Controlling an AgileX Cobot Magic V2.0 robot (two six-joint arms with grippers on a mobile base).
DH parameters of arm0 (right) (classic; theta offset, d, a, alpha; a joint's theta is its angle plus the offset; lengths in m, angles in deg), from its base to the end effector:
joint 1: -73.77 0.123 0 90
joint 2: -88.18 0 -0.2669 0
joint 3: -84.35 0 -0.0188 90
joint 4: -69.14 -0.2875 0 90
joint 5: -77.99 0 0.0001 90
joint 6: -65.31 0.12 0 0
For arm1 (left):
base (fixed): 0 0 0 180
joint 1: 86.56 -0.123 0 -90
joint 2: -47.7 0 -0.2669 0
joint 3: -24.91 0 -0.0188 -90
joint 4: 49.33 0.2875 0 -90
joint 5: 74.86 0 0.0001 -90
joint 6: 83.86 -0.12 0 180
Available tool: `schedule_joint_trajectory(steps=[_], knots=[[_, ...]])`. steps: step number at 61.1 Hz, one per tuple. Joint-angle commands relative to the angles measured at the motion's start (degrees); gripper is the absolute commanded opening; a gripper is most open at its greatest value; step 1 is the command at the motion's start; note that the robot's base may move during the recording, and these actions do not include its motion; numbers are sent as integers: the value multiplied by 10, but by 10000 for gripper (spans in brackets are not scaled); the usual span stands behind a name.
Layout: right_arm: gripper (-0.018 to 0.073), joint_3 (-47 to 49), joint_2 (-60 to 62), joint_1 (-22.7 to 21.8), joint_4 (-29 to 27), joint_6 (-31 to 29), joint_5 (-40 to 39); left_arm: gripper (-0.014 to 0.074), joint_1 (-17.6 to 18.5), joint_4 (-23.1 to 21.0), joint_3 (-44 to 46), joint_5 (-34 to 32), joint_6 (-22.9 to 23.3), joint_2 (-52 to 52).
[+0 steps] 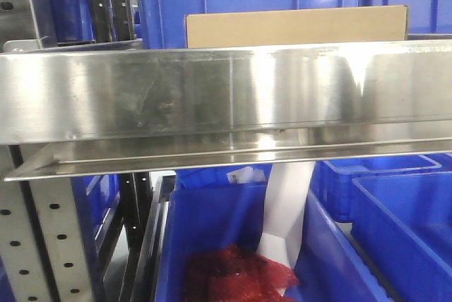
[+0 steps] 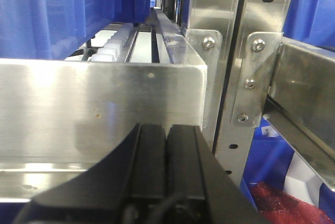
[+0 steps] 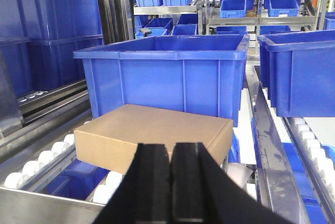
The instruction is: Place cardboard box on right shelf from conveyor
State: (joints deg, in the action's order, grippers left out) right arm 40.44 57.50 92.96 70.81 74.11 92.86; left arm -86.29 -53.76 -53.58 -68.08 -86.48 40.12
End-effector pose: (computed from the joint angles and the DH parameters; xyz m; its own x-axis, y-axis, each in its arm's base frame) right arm 0.1539 0.0526 0.3547 -0.0313 0.1216 -0.9921 -0.3202 0.9390 0.1252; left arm 0.1408 -0.0018 0.1906 -0.0498 -0.0308 -0.9983 0.0123 0.9994 -0.0315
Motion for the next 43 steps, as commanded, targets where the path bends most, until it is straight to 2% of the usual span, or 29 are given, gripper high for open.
schedule_joint_trajectory(steps=[1,13,29,43], knots=[[59,16,-4,-4,6,0,-53,-116,-1,-3,-5,-50,0,8],[59,14,0,-11,7,-7,-51,-116,-1,-3,-5,-50,0,8],[59,-81,88,-126,6,-35,-54,-116,-1,-3,-5,-50,0,8],[59,-209,170,-176,4,-35,-87,-116,-1,-3,-5,-50,0,8]])
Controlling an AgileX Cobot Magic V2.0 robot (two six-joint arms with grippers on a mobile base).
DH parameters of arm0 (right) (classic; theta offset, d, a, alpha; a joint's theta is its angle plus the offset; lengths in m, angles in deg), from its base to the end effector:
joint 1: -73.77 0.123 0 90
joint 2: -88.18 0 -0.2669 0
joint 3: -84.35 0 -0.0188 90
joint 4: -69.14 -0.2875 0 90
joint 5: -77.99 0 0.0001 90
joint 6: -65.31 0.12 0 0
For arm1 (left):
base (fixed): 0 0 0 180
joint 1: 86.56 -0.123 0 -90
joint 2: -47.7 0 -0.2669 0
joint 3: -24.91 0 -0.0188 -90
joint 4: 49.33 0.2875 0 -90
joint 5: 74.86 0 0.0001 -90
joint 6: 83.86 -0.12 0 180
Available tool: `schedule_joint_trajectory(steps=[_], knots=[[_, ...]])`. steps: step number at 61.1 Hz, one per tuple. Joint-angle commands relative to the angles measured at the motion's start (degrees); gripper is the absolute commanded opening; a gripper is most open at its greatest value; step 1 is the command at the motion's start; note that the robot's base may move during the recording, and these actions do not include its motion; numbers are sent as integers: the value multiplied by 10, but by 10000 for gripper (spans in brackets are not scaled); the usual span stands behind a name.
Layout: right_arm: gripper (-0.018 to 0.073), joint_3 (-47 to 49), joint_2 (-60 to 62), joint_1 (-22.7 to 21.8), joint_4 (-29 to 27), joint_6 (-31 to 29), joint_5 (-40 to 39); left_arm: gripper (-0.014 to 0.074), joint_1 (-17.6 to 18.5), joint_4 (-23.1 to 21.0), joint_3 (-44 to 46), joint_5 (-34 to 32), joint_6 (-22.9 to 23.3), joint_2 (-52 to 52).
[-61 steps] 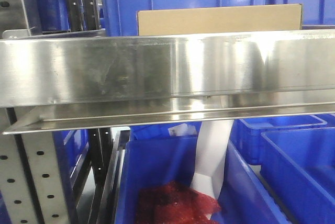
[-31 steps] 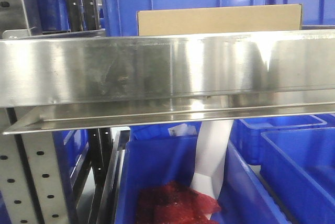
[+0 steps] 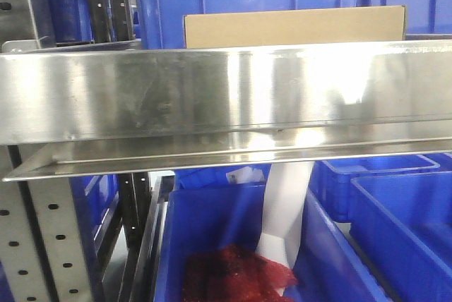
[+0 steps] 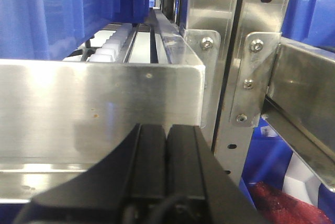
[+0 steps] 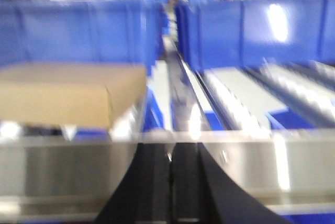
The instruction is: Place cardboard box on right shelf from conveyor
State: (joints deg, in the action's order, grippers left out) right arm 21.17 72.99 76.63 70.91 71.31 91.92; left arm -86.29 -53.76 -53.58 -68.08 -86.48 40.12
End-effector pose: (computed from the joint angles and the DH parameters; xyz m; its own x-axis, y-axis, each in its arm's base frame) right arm 0.1400 0.0061 0.2644 -0.0430 0.0726 -0.9964 -0.0394 0.9965 0.0743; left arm 0.1408 -0.0018 0.1906 -0.0498 -0.0308 -0.9983 0.0123 0.9994 -0.0315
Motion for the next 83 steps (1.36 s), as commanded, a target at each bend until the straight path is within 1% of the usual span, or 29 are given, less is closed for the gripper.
schedule_joint_trajectory(steps=[1,16,21,24,83], knots=[[59,-27,22,-15,2,-7,-86,-116,-1,-3,-5,-50,0,8],[59,-125,87,-20,2,-7,-158,-116,-1,-3,-5,-50,0,8],[59,-151,85,-20,-11,-6,-183,-116,-1,-3,-5,-50,0,8],[59,-149,85,-20,-18,-6,-167,-116,-1,-3,-5,-50,0,8],[59,-149,85,-20,-21,-6,-170,-116,-1,-3,-5,-50,0,8]])
